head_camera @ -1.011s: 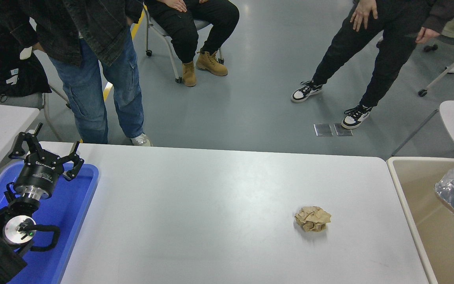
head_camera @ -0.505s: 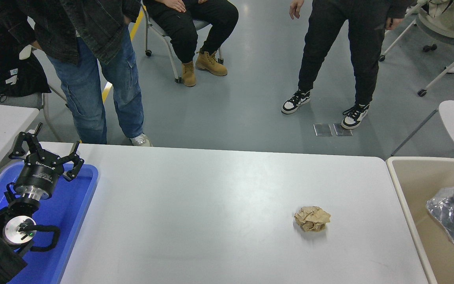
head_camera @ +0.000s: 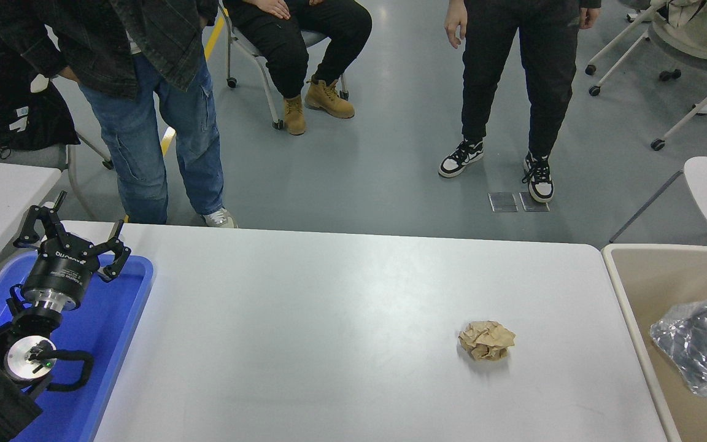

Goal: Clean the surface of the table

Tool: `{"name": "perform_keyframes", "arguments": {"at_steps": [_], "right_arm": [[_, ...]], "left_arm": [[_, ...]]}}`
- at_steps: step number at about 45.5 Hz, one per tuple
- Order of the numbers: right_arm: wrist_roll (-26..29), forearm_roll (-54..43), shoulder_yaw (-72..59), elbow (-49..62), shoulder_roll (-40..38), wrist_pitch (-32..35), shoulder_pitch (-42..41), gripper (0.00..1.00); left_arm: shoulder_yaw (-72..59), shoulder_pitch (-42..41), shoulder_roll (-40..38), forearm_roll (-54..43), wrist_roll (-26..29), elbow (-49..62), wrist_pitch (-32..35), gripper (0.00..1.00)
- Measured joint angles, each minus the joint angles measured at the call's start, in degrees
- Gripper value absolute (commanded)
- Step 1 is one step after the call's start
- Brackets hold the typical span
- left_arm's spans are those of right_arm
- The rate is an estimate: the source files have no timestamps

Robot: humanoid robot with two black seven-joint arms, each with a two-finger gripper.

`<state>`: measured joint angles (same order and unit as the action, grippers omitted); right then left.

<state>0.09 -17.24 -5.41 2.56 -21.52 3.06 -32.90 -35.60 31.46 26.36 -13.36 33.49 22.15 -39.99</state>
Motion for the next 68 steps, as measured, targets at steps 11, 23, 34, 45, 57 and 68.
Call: {"name": "perform_keyframes", "arguments": {"at_steps": [11,23,34,45,57,68], "right_arm": [[-0.05,0.01,0.03,-0.04,-0.01,-2.0,0.0,0.81],[-0.2,0.01,2.01,-0.64,-0.26,-2.85,-0.41,0.98],[-0.22,0.02,10.27,-5.32,-2.91,-2.94,-3.61,0.98],[-0.31,0.01,17.06,-10.36,-6.76,-2.93,-9.53,0.98],[-0.53,0.02,26.69,-15.19,-10.14,-2.72,-16.23,0.98],[-0.58,0.02,33.88,-25.8,-14.61,-2.62,-18.66,0.98]], "left_arm": [[0.0,0.0,0.0,0.0,0.0,0.0,0.0,1.0],[0.0,0.0,0.01,0.0,0.0,0.0,0.0,1.0],[0.0,0.0,0.01,0.0,0.0,0.0,0.0,1.0],[0.0,0.0,0.01,0.0,0.0,0.0,0.0,1.0],[0.0,0.0,0.01,0.0,0.0,0.0,0.0,1.0],[0.0,0.0,0.0,0.0,0.0,0.0,0.0,1.0]]}}
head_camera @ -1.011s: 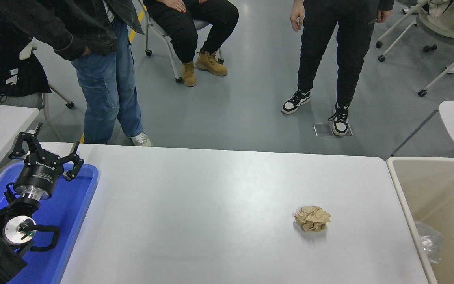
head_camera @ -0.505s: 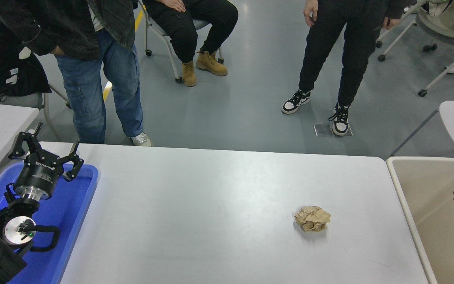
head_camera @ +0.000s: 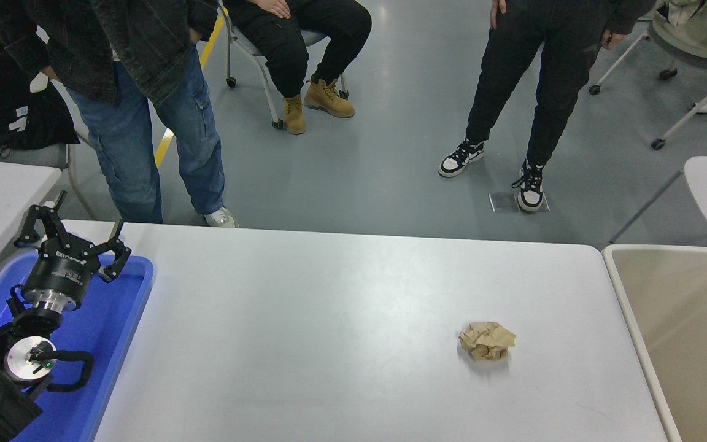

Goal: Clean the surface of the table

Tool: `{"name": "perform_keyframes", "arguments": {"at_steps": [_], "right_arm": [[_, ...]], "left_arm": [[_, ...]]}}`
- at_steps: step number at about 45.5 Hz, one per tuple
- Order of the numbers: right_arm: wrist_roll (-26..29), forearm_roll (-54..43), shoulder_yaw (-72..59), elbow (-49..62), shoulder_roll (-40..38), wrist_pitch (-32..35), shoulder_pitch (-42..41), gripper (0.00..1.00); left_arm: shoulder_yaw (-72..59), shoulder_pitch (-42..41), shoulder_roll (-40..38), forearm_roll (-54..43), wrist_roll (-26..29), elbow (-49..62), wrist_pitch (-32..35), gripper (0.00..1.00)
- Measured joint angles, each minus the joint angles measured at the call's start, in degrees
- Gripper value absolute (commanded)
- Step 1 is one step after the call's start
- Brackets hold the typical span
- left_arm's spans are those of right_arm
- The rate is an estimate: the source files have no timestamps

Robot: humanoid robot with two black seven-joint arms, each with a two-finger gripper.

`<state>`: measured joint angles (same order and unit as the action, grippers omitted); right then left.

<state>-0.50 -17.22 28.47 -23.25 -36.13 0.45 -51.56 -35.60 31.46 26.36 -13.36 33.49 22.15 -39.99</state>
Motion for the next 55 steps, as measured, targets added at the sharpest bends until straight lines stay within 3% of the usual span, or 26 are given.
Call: {"name": "perform_keyframes", "arguments": {"at_steps": [30,55], "right_arm": [[-0.71,0.0,20.11,-21.21,-3.5,0.44,1.8,0.98],[-7.63,-1.12,32.54,-24.72,7.75,0.54,10.18,0.98]], "left_arm": [[0.0,-0.02,0.01,0.0,0.0,0.0,0.0,1.0],[0.0,-0.03,0.01,0.0,0.0,0.0,0.0,1.0]]}}
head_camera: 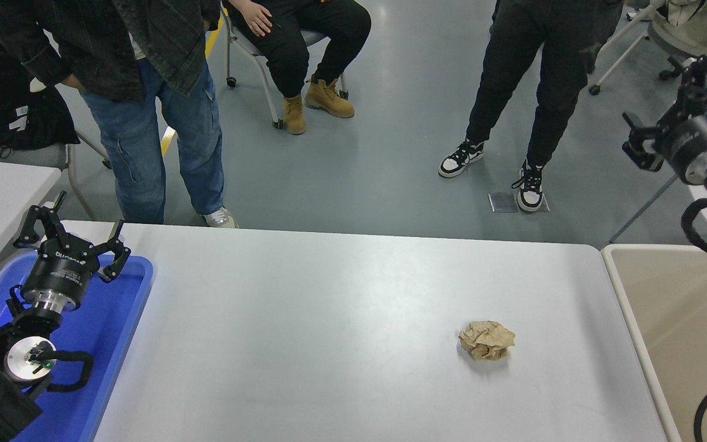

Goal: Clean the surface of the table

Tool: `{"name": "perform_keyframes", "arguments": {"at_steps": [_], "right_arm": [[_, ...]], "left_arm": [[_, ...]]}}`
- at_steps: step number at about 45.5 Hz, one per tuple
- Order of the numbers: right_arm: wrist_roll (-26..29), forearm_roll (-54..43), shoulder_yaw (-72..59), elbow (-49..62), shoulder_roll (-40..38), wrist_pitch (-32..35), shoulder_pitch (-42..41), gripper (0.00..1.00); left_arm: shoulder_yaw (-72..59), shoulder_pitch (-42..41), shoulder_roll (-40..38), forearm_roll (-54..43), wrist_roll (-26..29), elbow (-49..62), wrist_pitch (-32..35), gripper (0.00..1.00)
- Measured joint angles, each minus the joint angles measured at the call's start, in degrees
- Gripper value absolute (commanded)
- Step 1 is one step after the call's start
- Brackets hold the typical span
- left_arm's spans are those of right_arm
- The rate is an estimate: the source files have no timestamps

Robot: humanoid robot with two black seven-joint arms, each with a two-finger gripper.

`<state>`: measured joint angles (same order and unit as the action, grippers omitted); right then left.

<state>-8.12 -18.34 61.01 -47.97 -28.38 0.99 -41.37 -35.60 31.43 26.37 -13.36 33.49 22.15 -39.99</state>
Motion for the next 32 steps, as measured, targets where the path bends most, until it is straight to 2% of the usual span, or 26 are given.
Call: {"name": "perform_keyframes", "arguments": {"at_steps": [20,32], "right_arm": [[-9.55,-1.55,1.61,-0.05,5.65,0.45,8.13,0.98],[-12.03,-1.72,1.29,-0.04,6.47,0.48,11.57,0.98]], "left_arm": [[0.0,0.04,-0.01,0.0,0.0,0.0,0.0,1.0],[0.0,0.03,-0.01,0.0,0.0,0.0,0.0,1.0]]}}
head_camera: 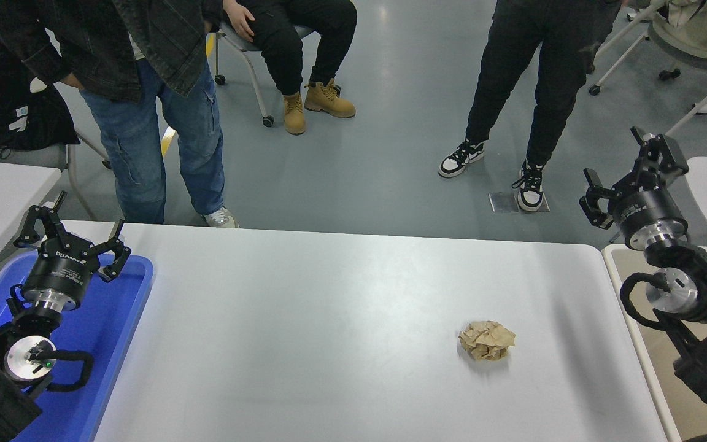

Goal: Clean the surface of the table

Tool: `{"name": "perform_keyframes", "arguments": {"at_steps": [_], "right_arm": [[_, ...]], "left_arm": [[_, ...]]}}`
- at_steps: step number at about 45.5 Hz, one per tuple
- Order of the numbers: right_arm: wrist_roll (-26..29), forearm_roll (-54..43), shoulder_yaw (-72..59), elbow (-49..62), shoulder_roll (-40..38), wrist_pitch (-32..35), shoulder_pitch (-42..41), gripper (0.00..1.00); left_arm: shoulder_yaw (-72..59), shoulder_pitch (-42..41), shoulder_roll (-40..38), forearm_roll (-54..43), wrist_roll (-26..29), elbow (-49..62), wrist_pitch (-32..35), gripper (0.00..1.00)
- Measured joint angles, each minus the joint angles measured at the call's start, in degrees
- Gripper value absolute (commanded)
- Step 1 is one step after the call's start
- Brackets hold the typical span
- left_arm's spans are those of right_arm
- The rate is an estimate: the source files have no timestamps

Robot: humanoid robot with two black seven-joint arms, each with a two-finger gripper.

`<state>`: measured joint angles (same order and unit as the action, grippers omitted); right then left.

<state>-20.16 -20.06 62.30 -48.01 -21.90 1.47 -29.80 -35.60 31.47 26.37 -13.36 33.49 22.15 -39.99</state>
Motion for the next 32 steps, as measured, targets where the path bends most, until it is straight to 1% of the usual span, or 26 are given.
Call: {"name": "perform_keyframes", "arguments": {"at_steps": [7,13,18,21,23,32], "right_arm": [[-0.46,-0.04,-1.6,0.16,-0.29,0.0,0.54,0.98],[-0.6,0.12,-8.69,0.43,-2.67,-0.26,-1.6,0.98],[-0.51,1.09,-20.42,1.8,-6.25,-0.57,-6.1,0.98],[-0.48,1.72,-25.08,2.32,-7.1,-0.59,-7.77,0.98],[-0.45,2.6,-32.72,3.03,-8.33,-0.57,-10.74,0.98],[-0.44,3.78,-46.34,4.13,-11.65,-0.43,-16.9,0.98]], "left_arm": [[0.0,0.0,0.0,0.0,0.0,0.0,0.0,1.0],[0.0,0.0,0.0,0.0,0.0,0.0,0.0,1.0],[0.0,-0.01,0.0,-0.01,0.0,0.0,0.0,1.0],[0.0,-0.01,0.0,0.0,0.0,-0.01,0.0,1.0],[0.0,-0.01,0.0,0.0,0.0,0.0,0.0,1.0],[0.0,-0.01,0.0,0.0,0.0,0.0,0.0,1.0]]}}
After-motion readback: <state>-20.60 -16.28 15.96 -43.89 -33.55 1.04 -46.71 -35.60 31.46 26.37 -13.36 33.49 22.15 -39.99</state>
